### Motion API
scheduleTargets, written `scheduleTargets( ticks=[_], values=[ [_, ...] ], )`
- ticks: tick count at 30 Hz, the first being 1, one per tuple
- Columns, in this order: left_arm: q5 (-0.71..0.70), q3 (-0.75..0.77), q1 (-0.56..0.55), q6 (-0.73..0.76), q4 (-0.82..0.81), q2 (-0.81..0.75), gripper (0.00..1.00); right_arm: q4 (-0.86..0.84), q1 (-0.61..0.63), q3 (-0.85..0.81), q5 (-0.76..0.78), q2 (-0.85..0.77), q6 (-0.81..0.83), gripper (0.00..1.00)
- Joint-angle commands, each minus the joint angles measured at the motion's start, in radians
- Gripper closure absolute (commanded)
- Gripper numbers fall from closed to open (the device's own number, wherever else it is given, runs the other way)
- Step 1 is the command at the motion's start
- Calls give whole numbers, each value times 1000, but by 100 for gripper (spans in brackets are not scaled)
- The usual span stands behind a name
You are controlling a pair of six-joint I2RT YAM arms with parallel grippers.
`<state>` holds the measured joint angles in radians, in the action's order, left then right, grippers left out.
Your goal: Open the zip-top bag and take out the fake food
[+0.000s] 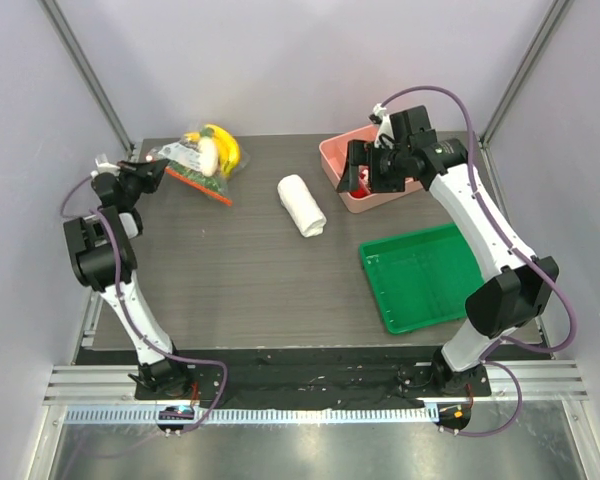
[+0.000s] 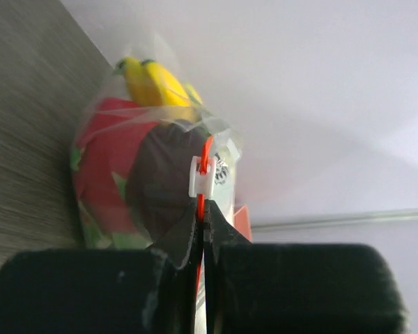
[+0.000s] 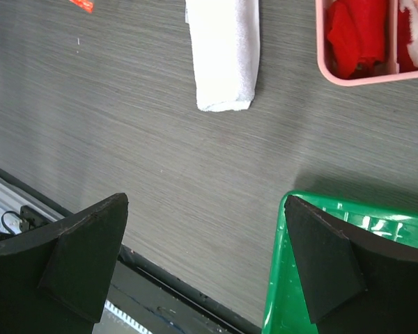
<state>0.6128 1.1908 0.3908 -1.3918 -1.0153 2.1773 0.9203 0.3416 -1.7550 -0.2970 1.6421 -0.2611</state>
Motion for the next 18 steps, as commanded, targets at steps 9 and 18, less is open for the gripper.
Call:
scheduleTargets(
  ticks=[9, 18],
  values=[
    [72, 81, -49, 776, 1135, -637, 100, -428, 91, 143, -134, 19, -70, 0],
    [197, 131, -198, 1129, 1457, -766, 100, -388, 180, -182, -180, 255, -14, 0]
  ],
)
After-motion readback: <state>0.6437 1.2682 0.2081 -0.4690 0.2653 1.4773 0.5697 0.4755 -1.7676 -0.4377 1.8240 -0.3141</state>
